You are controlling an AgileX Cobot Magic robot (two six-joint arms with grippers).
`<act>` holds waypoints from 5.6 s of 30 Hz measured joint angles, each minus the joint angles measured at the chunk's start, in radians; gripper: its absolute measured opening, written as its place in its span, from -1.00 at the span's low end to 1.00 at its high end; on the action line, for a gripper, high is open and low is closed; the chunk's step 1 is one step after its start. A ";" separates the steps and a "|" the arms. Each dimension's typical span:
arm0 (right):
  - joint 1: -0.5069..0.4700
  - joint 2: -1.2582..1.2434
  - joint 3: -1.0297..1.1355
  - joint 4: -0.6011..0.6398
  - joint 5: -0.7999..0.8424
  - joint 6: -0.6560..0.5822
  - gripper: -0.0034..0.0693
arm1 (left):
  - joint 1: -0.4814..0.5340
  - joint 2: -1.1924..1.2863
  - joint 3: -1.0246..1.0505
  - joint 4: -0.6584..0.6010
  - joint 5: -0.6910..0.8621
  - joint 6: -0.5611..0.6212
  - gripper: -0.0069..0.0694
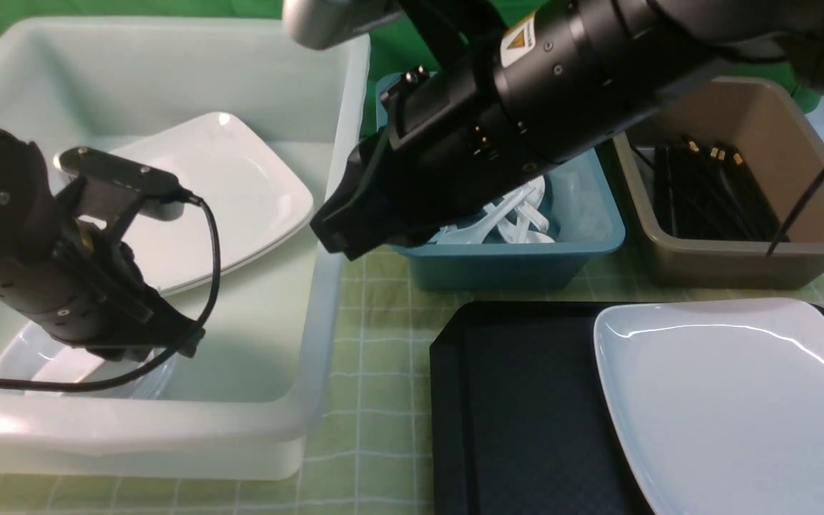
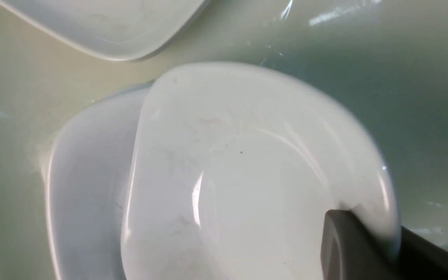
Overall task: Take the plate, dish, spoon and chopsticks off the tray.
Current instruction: Use the left arm to put the small plate into the large storage box on the left, then use the left arm to grab a plate from the dinner plate, then use the left arm to put the plate into the large storage box on the left
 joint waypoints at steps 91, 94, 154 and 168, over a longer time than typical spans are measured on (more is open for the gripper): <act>-0.495 -0.875 0.649 -0.579 0.222 0.344 -0.80 | -0.568 1.030 -1.169 -0.425 0.003 -0.165 -0.38; -0.495 -0.875 0.649 -0.578 0.218 0.342 -0.80 | -0.568 1.030 -1.169 -0.430 0.010 -0.163 -0.38; -0.042 -0.155 -0.113 -0.323 0.133 0.048 -0.82 | 0.557 0.188 -0.697 -0.681 0.034 0.089 -0.76; 0.020 -0.075 -0.150 -0.328 0.146 0.078 -0.82 | 0.589 0.403 -0.560 -0.867 -0.138 0.333 -0.76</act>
